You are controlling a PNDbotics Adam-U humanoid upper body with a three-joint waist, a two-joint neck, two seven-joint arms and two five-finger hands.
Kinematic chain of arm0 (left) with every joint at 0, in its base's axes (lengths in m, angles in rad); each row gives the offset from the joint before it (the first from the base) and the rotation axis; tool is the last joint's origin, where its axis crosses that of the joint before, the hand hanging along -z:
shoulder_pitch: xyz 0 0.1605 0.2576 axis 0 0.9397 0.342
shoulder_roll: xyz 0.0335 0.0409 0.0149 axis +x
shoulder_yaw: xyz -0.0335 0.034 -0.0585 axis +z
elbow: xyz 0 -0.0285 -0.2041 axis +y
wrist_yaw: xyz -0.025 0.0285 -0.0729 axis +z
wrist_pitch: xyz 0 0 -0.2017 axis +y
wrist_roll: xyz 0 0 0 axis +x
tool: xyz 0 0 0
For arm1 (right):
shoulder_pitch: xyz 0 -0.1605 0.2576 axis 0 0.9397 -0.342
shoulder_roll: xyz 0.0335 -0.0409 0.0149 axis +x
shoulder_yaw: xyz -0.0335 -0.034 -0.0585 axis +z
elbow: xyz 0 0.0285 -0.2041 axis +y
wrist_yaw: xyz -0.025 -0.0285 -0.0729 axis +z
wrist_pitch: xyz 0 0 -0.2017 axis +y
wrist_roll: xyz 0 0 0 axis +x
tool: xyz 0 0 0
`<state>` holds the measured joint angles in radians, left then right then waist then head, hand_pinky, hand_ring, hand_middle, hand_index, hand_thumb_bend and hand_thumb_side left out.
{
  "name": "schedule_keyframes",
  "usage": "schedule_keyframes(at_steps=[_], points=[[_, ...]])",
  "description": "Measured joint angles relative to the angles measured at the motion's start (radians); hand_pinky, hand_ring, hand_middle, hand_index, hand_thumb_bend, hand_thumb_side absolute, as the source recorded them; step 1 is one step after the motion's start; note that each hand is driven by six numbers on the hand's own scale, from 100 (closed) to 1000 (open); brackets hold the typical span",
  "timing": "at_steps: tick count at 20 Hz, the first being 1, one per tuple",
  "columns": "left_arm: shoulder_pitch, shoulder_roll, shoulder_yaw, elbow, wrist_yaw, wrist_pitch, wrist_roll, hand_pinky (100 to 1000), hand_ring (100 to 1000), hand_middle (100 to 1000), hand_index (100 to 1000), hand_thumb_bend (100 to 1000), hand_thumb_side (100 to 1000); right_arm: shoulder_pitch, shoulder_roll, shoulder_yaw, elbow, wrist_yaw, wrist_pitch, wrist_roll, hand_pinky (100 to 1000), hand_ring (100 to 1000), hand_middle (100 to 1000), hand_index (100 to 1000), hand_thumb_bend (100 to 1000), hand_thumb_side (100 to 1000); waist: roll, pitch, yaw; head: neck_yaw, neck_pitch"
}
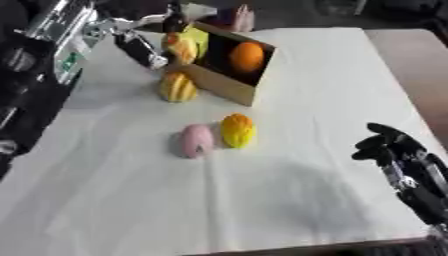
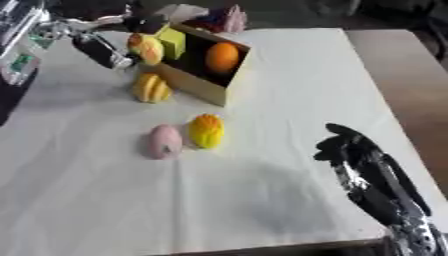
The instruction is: Pick up objects on the table and place them in the box.
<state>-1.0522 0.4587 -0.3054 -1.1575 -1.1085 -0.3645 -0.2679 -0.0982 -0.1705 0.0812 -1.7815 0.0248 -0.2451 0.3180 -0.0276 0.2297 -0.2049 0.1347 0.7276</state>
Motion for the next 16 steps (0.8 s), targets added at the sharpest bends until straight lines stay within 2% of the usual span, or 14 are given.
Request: schedule_keyframes(at_steps=[4,7,10,16], points=[[-0.007,-0.065,0.007,0.081,-0.060,0.029,0.112,725,601,541,707,231,231,-0.009,0.004,0.007,0.000,-0.007,0.000,0.010,696,628,634,881,100,573,-0.004,0.008,-0.016,0.014,-0.008],[-0.006,-0.092,0.010,0.130,-0.096,0.043,0.152,727,601,544,712,194,229,-0.015,0.008,0.012,0.000,-0.010,0.000,0.016,696,628,634,881,100,574,-0.004,0.010,-0.020,0.019,-0.009],[-0.005,-0.105,0.020,0.164,-0.108,0.053,0.180,732,615,565,738,194,225,-0.016,0.008,0.012,0.000,-0.011,0.001,0.018,696,628,634,881,100,575,-0.002,0.010,-0.022,0.019,-0.012],[-0.004,-0.108,0.027,0.184,-0.108,0.072,0.233,747,685,676,840,307,230,-0.016,0.008,0.012,0.000,-0.011,0.003,0.021,696,628,634,881,100,575,-0.001,0.011,-0.022,0.018,-0.015]])
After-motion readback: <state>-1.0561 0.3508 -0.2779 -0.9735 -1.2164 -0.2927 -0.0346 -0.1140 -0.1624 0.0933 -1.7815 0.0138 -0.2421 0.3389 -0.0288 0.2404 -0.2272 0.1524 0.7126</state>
